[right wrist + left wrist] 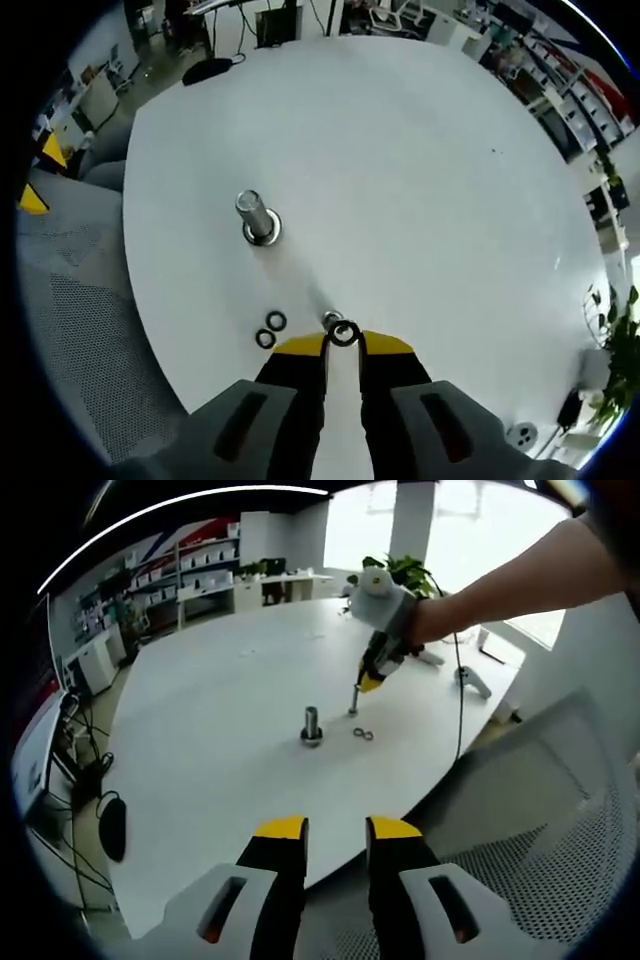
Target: Place the washer onto the threaded stud by aligning its center hole with the stud, sliding it down to the base, and recovering from edge contact or off-axis alignment until the washer reaches the visible bottom stop.
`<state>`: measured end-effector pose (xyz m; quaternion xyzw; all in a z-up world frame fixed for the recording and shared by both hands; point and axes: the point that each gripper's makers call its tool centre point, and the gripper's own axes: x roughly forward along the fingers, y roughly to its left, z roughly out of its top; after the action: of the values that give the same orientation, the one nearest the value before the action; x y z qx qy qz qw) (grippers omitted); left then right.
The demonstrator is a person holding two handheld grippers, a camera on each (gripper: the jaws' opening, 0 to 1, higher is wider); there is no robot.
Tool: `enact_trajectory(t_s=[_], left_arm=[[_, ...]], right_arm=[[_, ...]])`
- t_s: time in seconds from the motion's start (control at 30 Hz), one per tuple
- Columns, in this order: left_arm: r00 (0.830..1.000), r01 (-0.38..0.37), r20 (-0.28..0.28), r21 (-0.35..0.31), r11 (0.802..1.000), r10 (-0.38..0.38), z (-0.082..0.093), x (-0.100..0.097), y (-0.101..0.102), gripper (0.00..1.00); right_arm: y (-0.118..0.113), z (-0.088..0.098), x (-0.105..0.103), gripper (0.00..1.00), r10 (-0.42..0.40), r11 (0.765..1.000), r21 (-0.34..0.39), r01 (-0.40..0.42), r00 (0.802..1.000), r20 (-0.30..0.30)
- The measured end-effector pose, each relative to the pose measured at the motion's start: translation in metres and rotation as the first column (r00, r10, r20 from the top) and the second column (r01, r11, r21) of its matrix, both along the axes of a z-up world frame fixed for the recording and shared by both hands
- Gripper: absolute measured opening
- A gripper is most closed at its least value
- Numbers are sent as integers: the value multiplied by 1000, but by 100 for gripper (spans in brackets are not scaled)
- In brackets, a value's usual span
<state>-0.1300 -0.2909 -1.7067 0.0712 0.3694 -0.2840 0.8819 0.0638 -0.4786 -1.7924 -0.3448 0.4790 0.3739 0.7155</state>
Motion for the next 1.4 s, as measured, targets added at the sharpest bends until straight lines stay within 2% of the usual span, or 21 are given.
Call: enact_trajectory(t_s=[0.5, 0.57, 0.8, 1.03, 1.3, 1.4], left_arm=[[1000, 3, -1, -1, 1000, -3, -1, 1, 0, 20], [1000, 3, -2, -1, 1000, -3, 0, 0, -1, 20], [1000, -5, -5, 0, 1000, 5, -1, 1, 1, 20], [1000, -10, -12, 1, 1000, 10, -2, 1, 2, 20], [1000, -9, -14, 3, 1000, 9, -3, 1, 2, 20], [1000, -20, -19, 4, 1000, 21, -4, 1, 4, 20]], right_arm=[[5, -4, 0, 13, 30, 999, -13, -30, 999, -17], [3, -7, -2, 13, 52, 998, -31, -52, 999, -15], [8, -20, 0, 13, 27, 999, -22, -28, 999, -41], [10, -40, -2, 13, 32, 999, -29, -34, 997, -67], [7, -49, -4, 13, 29, 999, -41, -33, 996, -88], [4, -52, -4, 10, 33, 998, -53, -38, 995, -89]])
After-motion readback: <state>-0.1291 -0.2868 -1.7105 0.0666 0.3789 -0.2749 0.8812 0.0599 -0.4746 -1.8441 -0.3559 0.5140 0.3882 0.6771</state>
